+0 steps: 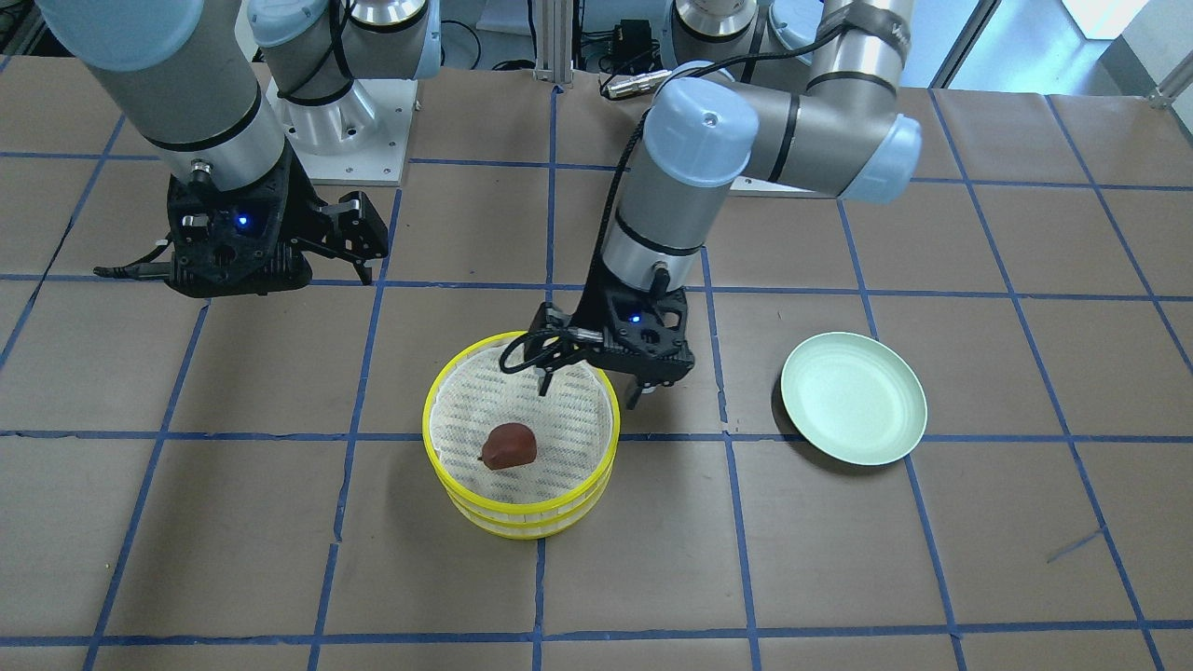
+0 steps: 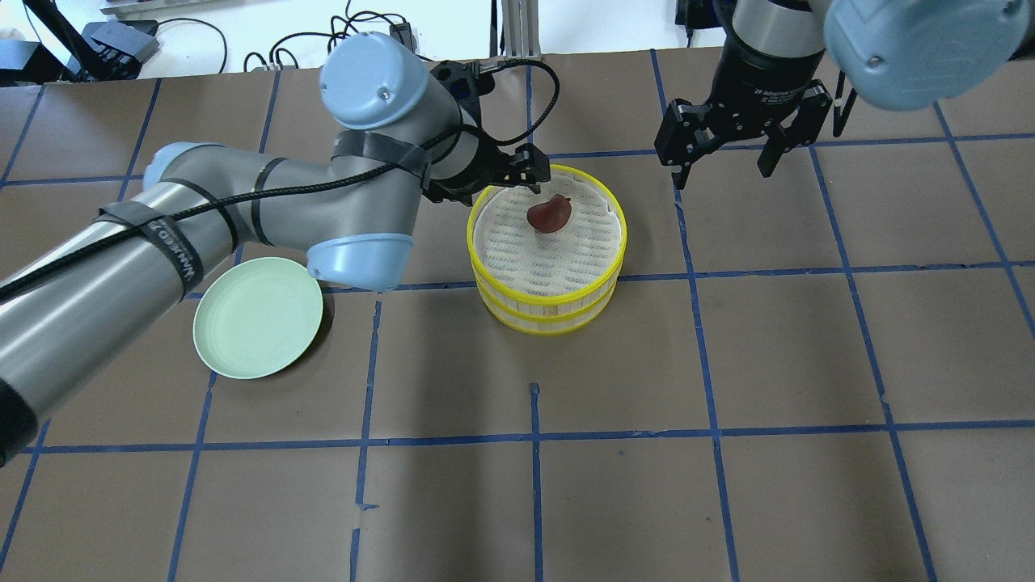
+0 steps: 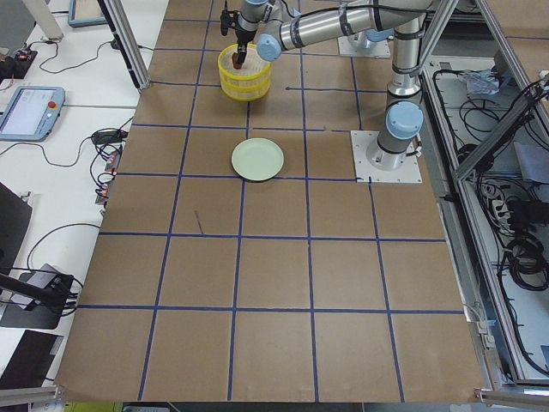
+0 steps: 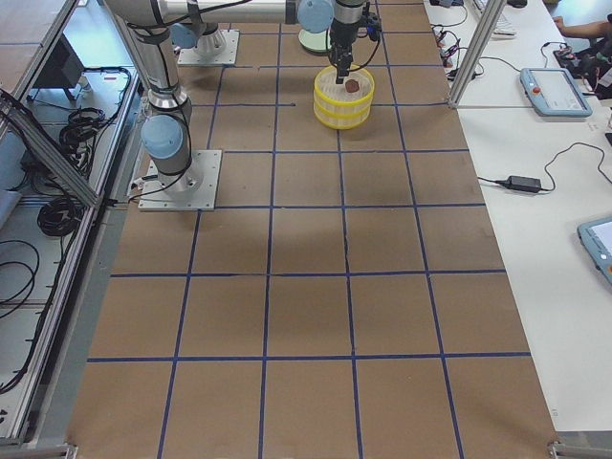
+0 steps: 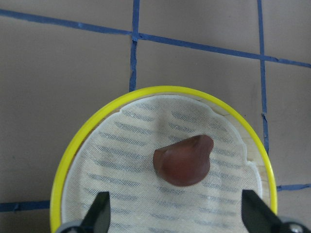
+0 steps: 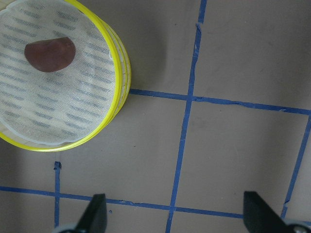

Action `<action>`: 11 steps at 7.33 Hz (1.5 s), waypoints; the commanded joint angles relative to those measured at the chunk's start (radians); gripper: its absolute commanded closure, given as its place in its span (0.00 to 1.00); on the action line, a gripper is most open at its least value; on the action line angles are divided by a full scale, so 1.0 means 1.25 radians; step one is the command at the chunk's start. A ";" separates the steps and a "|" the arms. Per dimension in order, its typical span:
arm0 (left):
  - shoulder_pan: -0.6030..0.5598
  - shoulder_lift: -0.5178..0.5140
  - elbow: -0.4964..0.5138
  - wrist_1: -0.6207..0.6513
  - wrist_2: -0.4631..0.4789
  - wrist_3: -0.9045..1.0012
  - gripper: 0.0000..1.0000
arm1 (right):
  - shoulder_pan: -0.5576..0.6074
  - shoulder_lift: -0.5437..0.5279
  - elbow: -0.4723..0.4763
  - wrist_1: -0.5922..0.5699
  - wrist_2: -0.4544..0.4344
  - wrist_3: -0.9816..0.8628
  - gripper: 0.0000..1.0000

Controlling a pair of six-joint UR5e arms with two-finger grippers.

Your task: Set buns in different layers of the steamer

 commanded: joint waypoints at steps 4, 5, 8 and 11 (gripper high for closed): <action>0.246 0.256 0.003 -0.496 0.110 0.295 0.00 | 0.000 0.005 -0.008 -0.001 0.001 0.001 0.00; 0.246 0.289 0.003 -0.533 0.119 0.297 0.00 | 0.000 0.005 -0.007 -0.001 0.001 0.001 0.00; 0.241 0.351 0.003 -0.584 0.111 0.297 0.00 | 0.000 0.005 -0.001 -0.003 0.003 0.000 0.00; 0.241 0.347 0.004 -0.584 0.106 0.297 0.00 | -0.001 0.007 -0.001 -0.006 0.003 -0.001 0.00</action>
